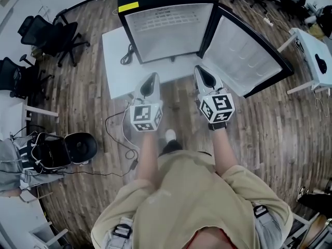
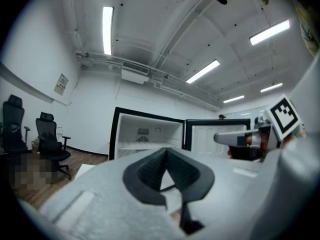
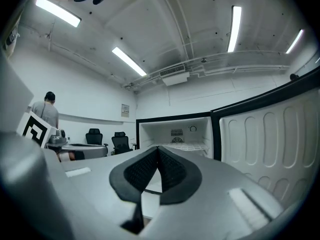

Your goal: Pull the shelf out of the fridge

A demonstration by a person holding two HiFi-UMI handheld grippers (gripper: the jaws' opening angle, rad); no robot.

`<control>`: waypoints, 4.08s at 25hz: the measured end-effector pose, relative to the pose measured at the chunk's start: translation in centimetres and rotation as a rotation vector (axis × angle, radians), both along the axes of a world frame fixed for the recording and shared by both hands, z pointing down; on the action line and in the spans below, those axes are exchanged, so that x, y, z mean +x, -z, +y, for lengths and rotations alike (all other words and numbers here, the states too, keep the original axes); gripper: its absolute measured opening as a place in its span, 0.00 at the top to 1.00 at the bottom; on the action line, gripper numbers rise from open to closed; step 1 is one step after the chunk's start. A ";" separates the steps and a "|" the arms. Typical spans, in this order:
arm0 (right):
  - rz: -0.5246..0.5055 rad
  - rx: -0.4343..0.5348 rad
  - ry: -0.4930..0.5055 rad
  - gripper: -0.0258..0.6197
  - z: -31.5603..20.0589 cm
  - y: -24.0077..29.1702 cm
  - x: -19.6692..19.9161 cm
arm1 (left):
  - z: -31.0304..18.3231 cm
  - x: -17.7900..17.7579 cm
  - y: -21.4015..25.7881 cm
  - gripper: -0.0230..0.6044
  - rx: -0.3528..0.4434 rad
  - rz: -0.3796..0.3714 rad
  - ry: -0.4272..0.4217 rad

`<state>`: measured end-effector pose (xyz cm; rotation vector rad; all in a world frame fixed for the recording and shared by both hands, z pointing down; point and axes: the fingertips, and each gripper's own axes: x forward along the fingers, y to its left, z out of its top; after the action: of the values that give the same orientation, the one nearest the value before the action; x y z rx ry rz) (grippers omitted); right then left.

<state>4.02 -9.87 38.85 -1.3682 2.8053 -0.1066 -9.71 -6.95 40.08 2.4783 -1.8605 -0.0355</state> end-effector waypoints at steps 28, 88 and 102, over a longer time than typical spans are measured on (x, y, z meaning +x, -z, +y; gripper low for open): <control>-0.062 -0.159 -0.036 0.93 -15.5 -5.5 -4.1 | -13.8 -3.6 -2.1 0.96 -0.009 0.044 -0.070; -1.184 -0.731 0.126 0.47 -36.7 -9.7 -11.7 | -26.2 -4.8 -3.3 0.96 -0.026 -0.034 0.035; -1.233 -0.778 0.118 0.91 -37.0 -9.9 -13.1 | -26.1 -6.2 -3.1 0.96 -0.026 -0.025 0.051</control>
<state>-9.10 -46.87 48.78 -0.6768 1.7438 -1.5288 -15.86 -33.01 43.20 2.4250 -1.9215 0.0180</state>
